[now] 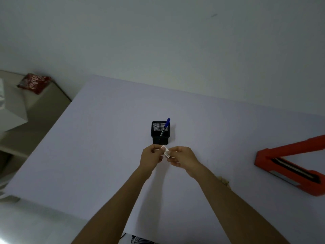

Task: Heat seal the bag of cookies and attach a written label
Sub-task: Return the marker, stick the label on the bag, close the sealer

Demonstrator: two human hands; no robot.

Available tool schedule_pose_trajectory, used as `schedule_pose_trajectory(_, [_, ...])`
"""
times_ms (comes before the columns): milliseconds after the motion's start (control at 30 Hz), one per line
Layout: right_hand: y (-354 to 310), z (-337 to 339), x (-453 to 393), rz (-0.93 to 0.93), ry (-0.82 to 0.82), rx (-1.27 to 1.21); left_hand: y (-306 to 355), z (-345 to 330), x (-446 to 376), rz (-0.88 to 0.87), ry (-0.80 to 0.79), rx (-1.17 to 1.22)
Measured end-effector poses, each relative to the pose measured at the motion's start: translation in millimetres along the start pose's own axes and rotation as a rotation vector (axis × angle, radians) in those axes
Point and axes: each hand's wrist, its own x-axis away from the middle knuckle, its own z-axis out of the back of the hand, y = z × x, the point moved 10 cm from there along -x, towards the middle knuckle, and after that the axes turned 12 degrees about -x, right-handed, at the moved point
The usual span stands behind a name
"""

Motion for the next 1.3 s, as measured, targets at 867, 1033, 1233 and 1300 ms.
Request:
schedule_pose_trajectory(867, [16, -2, 7, -0.116, 0.064, -0.033, 36, 10, 39, -0.610, 0.221, -0.750])
schedule_pose_trajectory(1033, [26, 1, 7, -0.114, 0.079, 0.015, 22, 29, 31, -0.427, 0.210, -0.485])
schedule_pose_trajectory(1233, [52, 0, 3, -0.112, 0.116, 0.145, 2, 55, 31, -0.272, 0.252, -0.329])
schedule_pose_trajectory(1300, [62, -1, 0, -0.092, 0.138, 0.211, -6, 62, 34, -0.225, 0.262, -0.279])
